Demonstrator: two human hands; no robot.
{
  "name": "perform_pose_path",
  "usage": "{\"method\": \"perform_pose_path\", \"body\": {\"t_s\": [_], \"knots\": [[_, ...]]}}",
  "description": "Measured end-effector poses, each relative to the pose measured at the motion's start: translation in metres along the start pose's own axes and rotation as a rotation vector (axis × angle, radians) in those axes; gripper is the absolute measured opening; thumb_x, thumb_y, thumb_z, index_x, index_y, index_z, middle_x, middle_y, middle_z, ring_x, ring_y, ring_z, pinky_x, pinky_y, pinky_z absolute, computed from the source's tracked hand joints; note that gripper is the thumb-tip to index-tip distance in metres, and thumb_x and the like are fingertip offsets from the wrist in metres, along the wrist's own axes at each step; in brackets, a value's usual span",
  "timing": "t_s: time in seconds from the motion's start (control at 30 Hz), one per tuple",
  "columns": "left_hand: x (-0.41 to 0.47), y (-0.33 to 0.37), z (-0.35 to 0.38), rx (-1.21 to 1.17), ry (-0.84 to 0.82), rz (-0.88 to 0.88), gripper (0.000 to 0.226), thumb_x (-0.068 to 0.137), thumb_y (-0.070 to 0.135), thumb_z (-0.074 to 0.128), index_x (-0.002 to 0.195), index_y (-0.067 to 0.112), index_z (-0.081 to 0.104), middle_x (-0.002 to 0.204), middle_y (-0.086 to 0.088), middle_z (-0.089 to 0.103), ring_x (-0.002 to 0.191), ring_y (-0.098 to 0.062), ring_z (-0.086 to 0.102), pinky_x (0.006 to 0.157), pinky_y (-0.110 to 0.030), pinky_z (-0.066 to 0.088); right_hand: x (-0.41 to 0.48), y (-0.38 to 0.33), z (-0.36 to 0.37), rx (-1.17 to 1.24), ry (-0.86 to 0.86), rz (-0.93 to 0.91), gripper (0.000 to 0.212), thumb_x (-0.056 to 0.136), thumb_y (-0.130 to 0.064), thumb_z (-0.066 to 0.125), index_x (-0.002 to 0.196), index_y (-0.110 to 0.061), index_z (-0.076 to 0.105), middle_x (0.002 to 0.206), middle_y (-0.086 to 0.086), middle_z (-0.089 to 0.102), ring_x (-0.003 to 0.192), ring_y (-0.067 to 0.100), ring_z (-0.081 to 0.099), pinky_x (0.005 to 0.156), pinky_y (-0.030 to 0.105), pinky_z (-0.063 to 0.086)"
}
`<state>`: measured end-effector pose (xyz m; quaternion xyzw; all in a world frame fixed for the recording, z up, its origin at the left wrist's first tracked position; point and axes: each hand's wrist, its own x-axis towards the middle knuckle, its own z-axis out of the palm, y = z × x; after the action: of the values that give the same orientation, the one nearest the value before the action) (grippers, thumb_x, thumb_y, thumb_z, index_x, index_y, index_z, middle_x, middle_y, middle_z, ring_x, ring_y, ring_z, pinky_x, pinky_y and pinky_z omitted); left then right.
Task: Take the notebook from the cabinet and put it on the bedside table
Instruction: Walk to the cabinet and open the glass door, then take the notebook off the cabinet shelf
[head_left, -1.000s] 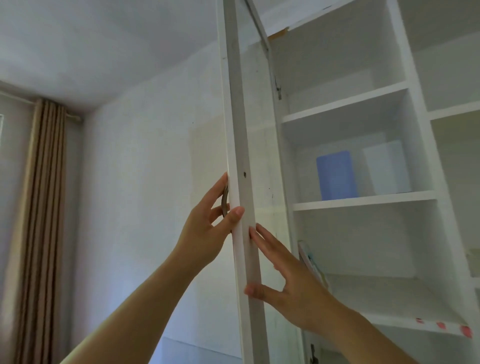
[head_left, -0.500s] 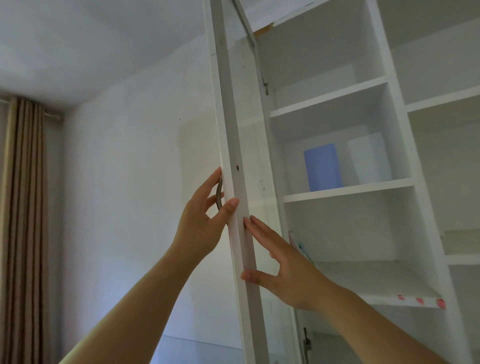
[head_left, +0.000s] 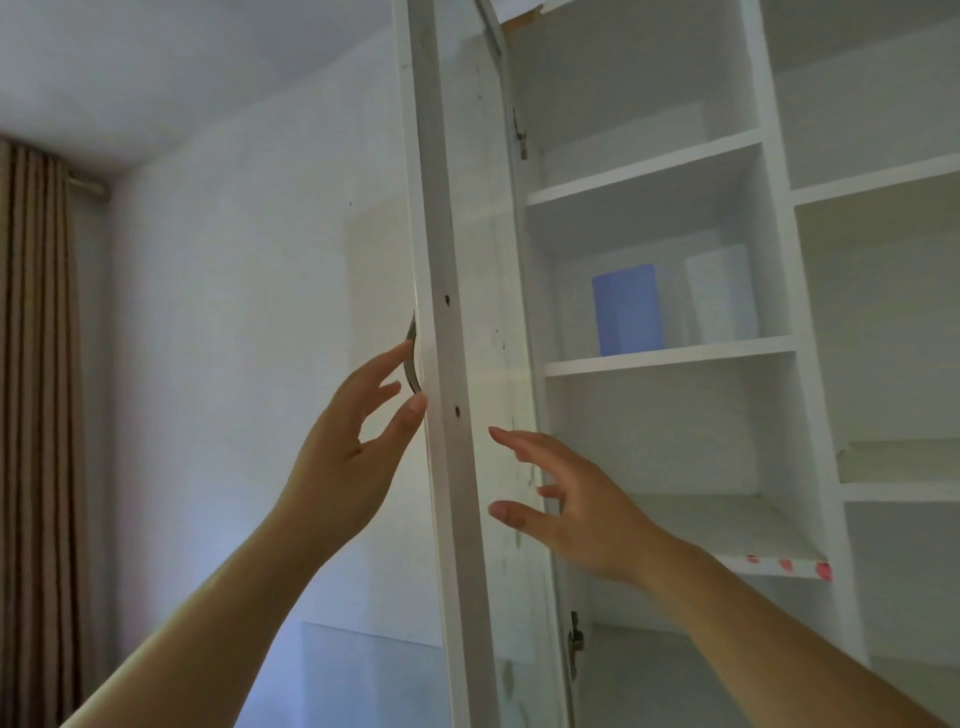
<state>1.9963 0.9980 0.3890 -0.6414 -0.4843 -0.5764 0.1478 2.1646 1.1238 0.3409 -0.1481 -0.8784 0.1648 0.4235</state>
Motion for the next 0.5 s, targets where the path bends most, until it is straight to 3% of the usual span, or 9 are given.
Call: {"method": "perform_pose_path", "body": {"t_s": [0.07,0.2,0.33,0.4,0.5], "knots": [[-0.006,0.008,-0.001,0.039,0.004,0.057,0.046,0.08,0.048,0.045,0.125,0.047,0.039,0.133,0.023,0.044,0.113,0.011,0.044,0.075,0.001,0.039,-0.002,0.007,-0.005,0.021,0.004,0.012,0.064,0.077,-0.059,0.055,0.135,-0.052,0.028,0.142,-0.025,0.031,0.125,-0.004,0.036,0.101,0.024,0.039],[-0.007,0.023,0.002,0.108,0.001,0.183,0.036,0.087,0.05,0.047,0.123,0.052,0.041,0.13,0.024,0.047,0.119,0.009,0.044,0.084,-0.009,0.041,-0.007,0.028,-0.023,0.079,0.012,0.026,0.063,0.073,-0.061,0.057,0.131,-0.054,0.033,0.139,-0.025,0.036,0.122,-0.007,0.038,0.101,0.026,0.039],[-0.004,0.046,0.023,0.195,-0.012,0.254,0.042,0.082,0.051,0.044,0.124,0.053,0.04,0.132,0.025,0.044,0.121,0.007,0.042,0.09,-0.009,0.04,-0.01,0.052,-0.049,0.138,0.028,0.035,0.058,0.073,-0.059,0.061,0.126,-0.054,0.038,0.134,-0.022,0.043,0.122,-0.003,0.041,0.099,0.024,0.039],[-0.003,0.053,0.044,0.206,-0.005,0.256,0.043,0.083,0.051,0.043,0.126,0.048,0.041,0.133,0.022,0.045,0.122,0.004,0.042,0.092,-0.019,0.042,-0.015,0.066,-0.064,0.135,0.039,0.051,0.059,0.073,-0.055,0.062,0.128,-0.049,0.04,0.127,-0.026,0.046,0.119,-0.007,0.043,0.095,0.019,0.039],[-0.003,0.056,0.084,0.212,-0.028,0.24,0.043,0.084,0.05,0.045,0.127,0.044,0.042,0.133,0.023,0.044,0.121,0.005,0.042,0.09,-0.019,0.043,-0.025,0.09,-0.086,0.109,0.043,0.063,0.052,0.077,-0.05,0.062,0.124,-0.052,0.039,0.118,-0.034,0.044,0.112,-0.017,0.04,0.082,0.005,0.04]]}}
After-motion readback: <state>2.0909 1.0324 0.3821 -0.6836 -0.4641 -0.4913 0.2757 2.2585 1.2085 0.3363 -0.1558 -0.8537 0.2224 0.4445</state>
